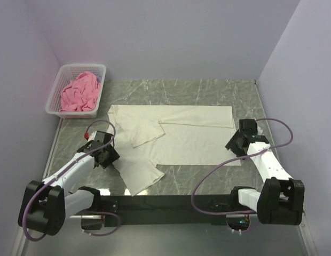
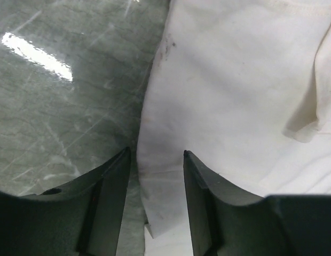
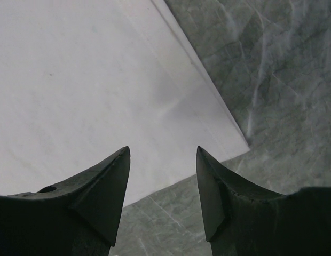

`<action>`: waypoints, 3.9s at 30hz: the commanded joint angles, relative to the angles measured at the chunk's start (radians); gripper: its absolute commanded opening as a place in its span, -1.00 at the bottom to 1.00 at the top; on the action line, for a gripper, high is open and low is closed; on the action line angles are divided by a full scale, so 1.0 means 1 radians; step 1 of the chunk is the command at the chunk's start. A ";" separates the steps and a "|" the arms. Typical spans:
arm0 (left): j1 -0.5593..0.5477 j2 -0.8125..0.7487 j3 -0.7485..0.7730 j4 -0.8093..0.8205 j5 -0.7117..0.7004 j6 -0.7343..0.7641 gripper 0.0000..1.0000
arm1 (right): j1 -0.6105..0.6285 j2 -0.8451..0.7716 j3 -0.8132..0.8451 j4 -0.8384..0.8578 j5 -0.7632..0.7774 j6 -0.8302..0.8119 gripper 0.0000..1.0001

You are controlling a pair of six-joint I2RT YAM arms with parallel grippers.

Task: Fold and stack the t-shirts
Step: Fold the tshirt

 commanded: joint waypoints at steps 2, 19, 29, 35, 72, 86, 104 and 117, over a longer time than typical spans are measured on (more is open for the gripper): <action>-0.027 0.038 0.033 -0.011 0.011 0.006 -0.01 | -0.015 0.031 0.017 -0.032 0.064 0.000 0.18; -0.056 0.105 0.063 -0.073 0.048 -0.008 -0.13 | -0.103 0.054 -0.008 -0.126 0.086 0.039 0.14; -0.064 0.102 0.122 -0.186 0.038 -0.043 -0.91 | -0.103 0.140 0.004 -0.170 0.081 0.061 0.11; -0.064 0.111 0.135 -0.200 0.038 -0.032 -0.99 | -0.103 0.170 -0.012 -0.147 0.077 0.077 0.11; -0.025 0.030 0.224 -0.350 0.018 -0.011 -0.99 | -0.160 0.103 0.133 -0.235 0.160 0.016 -1.00; 0.128 0.147 0.395 -0.369 0.066 0.139 -0.99 | -0.152 0.325 0.429 -0.301 0.107 -0.081 -1.00; 0.194 0.318 0.474 -0.330 0.124 0.205 -0.99 | -0.097 0.584 0.661 -0.288 0.092 -0.135 -1.00; 0.202 0.417 0.530 -0.295 0.107 0.218 -0.99 | -0.092 0.684 0.696 -0.247 0.092 -0.127 -1.00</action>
